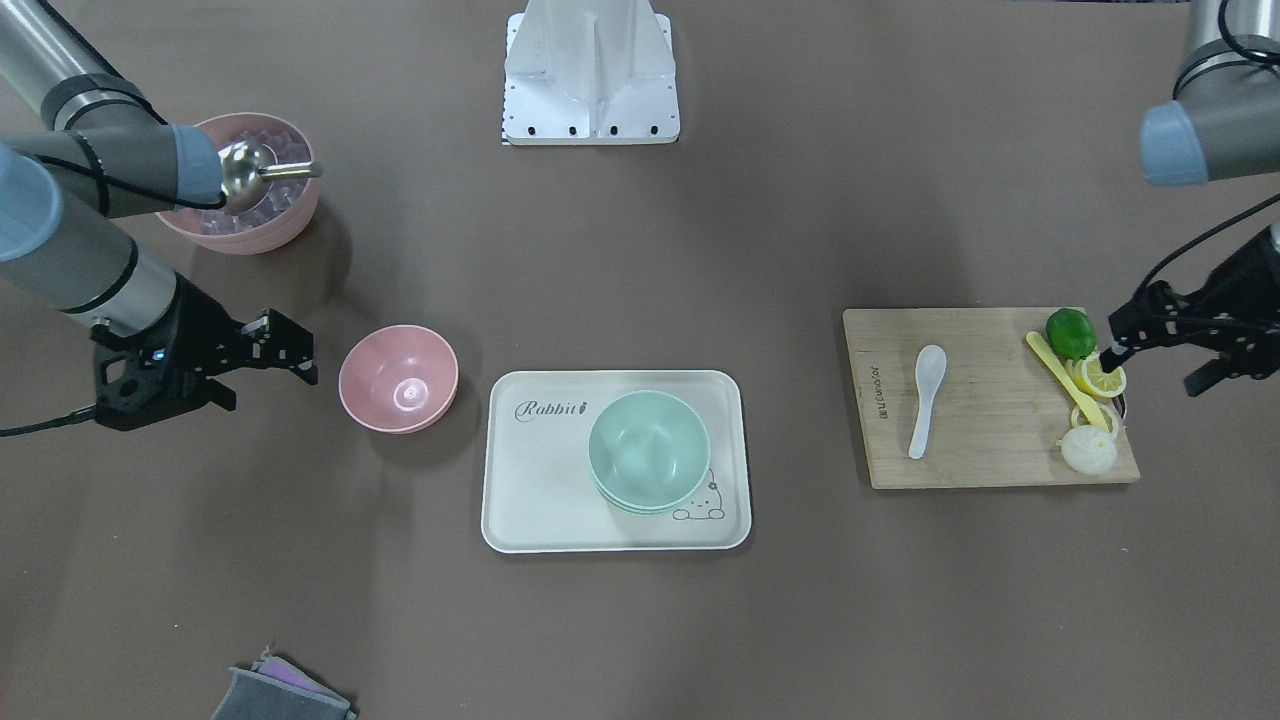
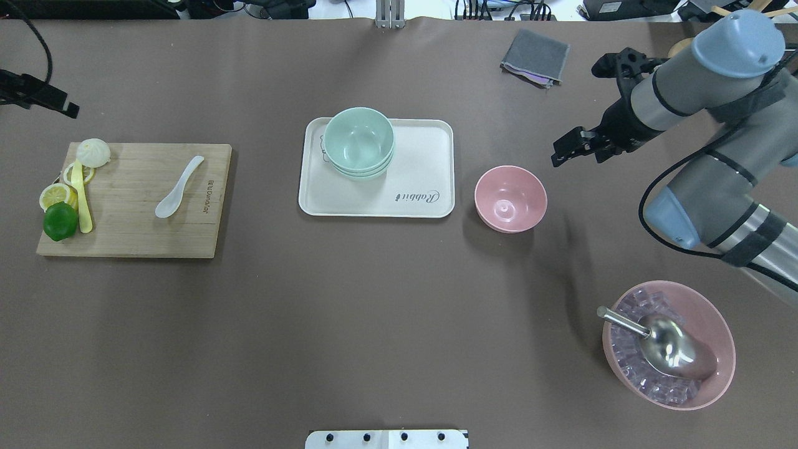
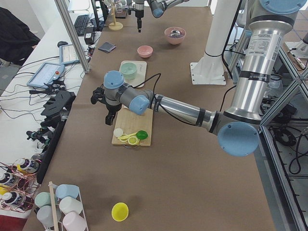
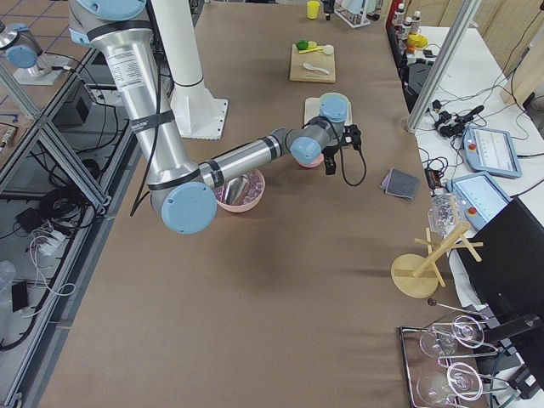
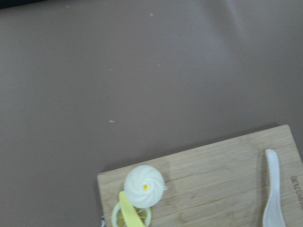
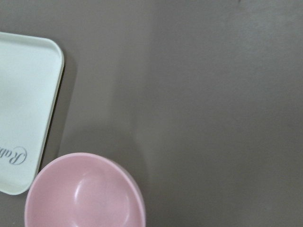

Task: Stack pink bowl on green and place spoon
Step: 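Move the right gripper to the pink bowl while the left approaches the spoon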

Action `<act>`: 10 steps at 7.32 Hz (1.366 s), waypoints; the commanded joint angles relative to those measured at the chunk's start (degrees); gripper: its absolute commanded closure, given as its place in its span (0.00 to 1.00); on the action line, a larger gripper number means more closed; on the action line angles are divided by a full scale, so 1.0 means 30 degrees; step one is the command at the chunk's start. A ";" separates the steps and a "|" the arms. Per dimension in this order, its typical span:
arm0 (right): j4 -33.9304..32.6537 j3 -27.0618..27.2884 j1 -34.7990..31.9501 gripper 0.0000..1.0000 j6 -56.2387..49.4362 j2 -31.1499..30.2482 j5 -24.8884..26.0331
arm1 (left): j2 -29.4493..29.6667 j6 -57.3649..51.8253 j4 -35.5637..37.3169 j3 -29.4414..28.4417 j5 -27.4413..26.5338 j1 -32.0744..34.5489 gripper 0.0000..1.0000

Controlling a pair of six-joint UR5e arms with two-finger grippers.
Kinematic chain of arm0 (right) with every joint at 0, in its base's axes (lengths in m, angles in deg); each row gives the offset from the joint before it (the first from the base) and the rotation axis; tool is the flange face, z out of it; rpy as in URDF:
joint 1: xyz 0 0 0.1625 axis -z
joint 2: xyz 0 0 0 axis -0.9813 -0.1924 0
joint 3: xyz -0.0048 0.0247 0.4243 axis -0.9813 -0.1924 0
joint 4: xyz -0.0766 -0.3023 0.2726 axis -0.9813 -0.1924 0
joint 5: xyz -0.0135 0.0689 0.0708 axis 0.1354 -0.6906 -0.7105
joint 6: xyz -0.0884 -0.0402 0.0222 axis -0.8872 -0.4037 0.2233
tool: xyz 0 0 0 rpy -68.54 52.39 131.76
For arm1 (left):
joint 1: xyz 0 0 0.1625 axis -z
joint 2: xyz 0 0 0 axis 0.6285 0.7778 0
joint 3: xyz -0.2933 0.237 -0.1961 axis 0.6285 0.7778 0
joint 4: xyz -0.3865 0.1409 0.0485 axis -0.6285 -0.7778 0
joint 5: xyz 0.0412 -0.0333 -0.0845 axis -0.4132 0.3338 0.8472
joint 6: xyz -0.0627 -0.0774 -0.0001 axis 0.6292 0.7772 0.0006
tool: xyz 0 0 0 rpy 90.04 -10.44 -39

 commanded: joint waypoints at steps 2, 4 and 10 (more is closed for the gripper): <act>-0.0002 -0.0517 0.2339 0.01 0.0096 0.0134 0.0486 | 0.1306 0.1817 -0.0222 -0.0517 -0.0007 -0.1458 0.03; 0.2001 -0.2208 0.2813 0.20 0.0096 0.0020 0.0839 | 0.2096 0.1818 -0.0193 -0.0928 -0.0036 -0.2129 0.03; 0.4363 -0.3480 0.0969 1.00 0.0416 0.0193 -0.1563 | 0.2275 0.1759 -0.0281 -0.1339 -0.0007 -0.2249 0.03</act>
